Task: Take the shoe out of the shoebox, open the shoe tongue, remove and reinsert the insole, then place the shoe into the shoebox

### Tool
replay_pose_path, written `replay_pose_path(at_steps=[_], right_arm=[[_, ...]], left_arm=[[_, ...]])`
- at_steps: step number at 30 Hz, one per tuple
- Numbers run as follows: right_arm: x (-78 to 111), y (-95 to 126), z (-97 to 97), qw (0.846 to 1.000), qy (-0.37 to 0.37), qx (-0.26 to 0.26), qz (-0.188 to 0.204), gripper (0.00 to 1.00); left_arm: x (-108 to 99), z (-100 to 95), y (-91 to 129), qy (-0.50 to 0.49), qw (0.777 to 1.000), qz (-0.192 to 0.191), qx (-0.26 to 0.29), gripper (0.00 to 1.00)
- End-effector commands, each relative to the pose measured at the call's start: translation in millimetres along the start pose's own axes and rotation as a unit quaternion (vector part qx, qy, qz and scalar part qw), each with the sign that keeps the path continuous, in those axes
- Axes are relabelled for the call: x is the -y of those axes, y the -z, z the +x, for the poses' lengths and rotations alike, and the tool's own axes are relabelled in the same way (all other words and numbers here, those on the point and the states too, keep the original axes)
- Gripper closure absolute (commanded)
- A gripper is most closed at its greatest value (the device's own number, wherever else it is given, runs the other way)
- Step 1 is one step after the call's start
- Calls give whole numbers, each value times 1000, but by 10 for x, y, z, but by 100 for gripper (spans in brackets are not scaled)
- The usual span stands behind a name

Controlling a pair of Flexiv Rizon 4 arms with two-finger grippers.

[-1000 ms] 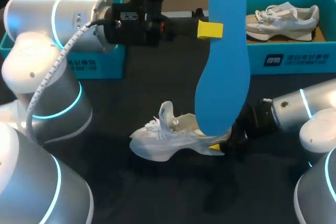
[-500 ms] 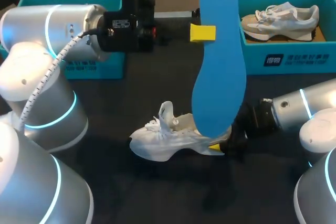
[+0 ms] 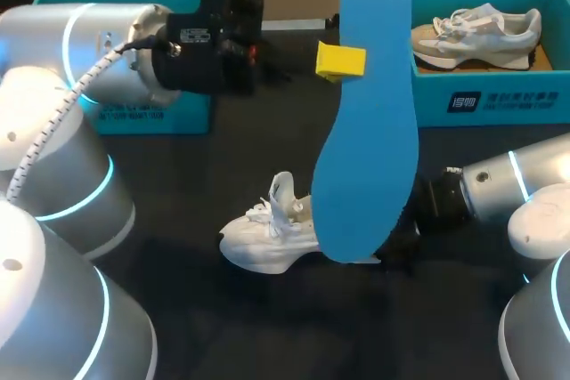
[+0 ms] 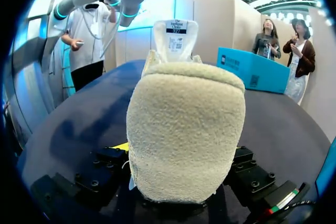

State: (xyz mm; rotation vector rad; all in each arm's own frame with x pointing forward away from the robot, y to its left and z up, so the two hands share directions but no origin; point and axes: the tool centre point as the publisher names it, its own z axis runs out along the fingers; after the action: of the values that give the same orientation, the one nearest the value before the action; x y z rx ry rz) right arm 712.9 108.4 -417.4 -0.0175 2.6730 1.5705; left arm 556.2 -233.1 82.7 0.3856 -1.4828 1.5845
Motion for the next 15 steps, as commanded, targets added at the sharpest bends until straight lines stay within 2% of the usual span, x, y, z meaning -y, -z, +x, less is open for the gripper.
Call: replay_pose_path(at_steps=[1,15], right_arm=[[23,-26,-20,1000,0,0,2,100],[23,-26,-20,1000,0,0,2,100]], left_arm=[[-58,108,84,3,1000,-3,14,100],[-67,80,106,4,1000,-8,24,100]])
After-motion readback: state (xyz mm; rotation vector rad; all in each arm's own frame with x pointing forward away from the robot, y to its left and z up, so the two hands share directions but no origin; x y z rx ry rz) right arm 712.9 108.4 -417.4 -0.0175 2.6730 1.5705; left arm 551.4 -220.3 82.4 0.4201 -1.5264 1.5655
